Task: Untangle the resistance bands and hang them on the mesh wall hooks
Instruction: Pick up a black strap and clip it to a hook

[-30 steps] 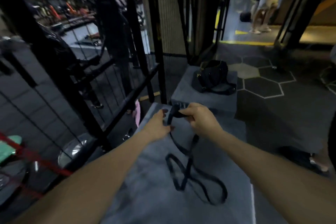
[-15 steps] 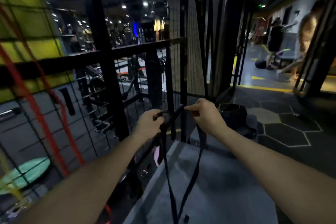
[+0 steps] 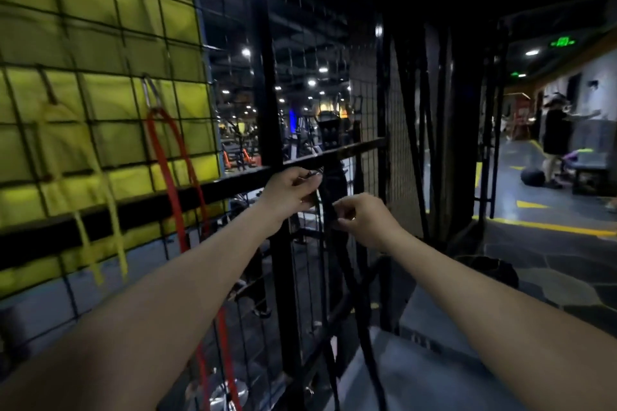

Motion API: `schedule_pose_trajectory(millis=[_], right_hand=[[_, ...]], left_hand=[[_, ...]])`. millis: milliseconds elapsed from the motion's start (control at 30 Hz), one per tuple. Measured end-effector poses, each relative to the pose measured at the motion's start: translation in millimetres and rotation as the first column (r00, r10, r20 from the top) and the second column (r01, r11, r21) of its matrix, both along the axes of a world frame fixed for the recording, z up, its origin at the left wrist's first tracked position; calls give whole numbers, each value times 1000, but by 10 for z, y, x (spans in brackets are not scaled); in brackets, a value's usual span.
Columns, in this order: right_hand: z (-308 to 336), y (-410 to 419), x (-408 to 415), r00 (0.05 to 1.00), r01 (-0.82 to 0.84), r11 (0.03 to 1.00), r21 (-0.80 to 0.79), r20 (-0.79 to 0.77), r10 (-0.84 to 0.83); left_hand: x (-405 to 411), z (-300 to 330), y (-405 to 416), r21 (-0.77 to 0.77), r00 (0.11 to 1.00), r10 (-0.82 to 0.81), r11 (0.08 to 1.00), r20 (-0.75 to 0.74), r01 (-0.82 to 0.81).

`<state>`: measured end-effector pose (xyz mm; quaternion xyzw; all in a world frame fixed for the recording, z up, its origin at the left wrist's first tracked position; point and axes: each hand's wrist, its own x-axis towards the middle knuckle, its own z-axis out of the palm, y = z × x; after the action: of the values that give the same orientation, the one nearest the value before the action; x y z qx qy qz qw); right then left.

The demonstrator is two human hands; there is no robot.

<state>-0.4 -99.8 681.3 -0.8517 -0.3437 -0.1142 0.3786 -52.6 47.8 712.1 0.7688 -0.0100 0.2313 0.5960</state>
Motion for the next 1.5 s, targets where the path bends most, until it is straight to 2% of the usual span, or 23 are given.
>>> schedule_pose_trajectory(millis=[100,267,467,700,833,1100,1233,1300,1367,1500], right_hand=[[252,170,-12,987,-148,983,112,-48,154],[648,366,85,914,-317,890,326,-146,379],[1087,666,233,731,-432,729,530,-267,628],[1311,870,309,674,-611,716,338,-254,694],[1303,1050,421,635,-624,696,356,-288,717],[1329,1486,581,639,-637,678,367,-240,731],[1550,1734,792,771,-526,751,398,-150,619],[1690,1916,911,806,-466,754,464,-128,577],[1799,2109,993,843,-433,773,464,-95,529],[1915,2399,1054,848,-441,780,445,-79,524]], left_hand=[[-30,265,42,17,998,45,999,41,-46],[-56,765,174,-65,984,123,991,131,-115],[-91,1277,230,-169,945,259,959,202,-227],[-150,1264,393,-205,939,300,942,167,-265],[-186,1283,630,-244,935,320,929,154,-278],[-94,1256,1064,-166,849,494,868,187,-468],[-68,1400,1271,-112,821,549,836,159,-537],[-42,1456,1356,-121,812,559,829,165,-546],[-8,1499,1424,-104,799,580,815,162,-570],[72,1526,1520,-62,775,616,787,139,-614]])
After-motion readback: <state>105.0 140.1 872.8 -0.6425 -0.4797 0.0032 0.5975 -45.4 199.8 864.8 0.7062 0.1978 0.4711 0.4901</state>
